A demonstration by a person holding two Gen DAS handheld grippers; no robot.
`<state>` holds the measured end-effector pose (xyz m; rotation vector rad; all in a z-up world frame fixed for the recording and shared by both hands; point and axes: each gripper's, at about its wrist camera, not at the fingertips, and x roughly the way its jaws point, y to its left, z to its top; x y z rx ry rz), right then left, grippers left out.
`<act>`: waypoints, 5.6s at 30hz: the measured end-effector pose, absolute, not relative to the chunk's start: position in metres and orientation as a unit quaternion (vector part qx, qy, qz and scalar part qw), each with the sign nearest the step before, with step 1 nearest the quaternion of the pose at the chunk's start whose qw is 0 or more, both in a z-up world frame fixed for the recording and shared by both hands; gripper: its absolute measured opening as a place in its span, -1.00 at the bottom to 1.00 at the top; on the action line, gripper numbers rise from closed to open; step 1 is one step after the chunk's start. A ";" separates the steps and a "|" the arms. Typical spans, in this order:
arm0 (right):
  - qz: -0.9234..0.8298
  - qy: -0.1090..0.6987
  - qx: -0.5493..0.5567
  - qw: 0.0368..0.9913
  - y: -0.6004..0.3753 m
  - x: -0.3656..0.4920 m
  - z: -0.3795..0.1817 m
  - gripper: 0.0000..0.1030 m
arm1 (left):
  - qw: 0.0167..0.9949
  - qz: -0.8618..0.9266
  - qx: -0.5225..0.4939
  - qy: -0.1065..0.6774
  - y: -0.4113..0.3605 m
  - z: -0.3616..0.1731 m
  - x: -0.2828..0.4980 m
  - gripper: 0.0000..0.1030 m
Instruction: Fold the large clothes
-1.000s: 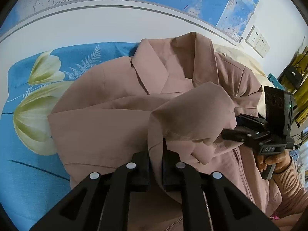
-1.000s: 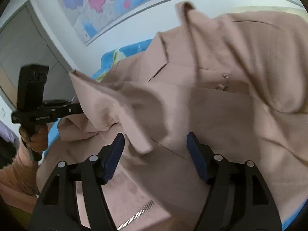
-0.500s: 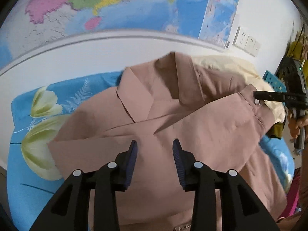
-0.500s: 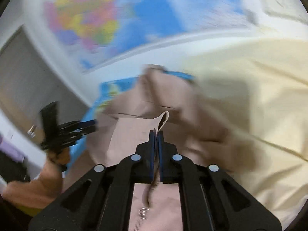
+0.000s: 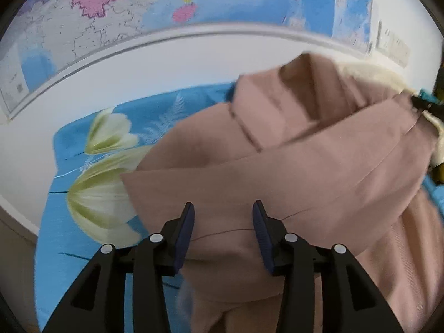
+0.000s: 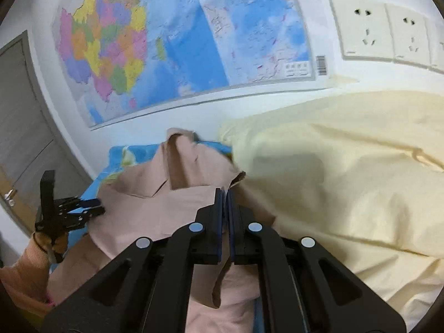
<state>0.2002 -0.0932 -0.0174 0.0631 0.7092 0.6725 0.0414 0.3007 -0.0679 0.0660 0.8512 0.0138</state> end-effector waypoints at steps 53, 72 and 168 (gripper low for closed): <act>0.354 0.415 0.100 0.832 -0.141 0.047 -0.075 0.39 | 0.912 -0.026 -0.055 0.405 0.335 -0.055 -0.101 0.42; 0.403 0.440 0.165 0.785 -0.161 -0.014 -0.120 0.50 | 0.874 -0.134 -0.148 0.443 0.321 -0.094 -0.181 0.60; 0.375 0.386 -0.073 0.839 0.000 0.124 -0.026 0.48 | 0.910 -0.099 0.026 0.401 0.295 -0.008 0.005 0.38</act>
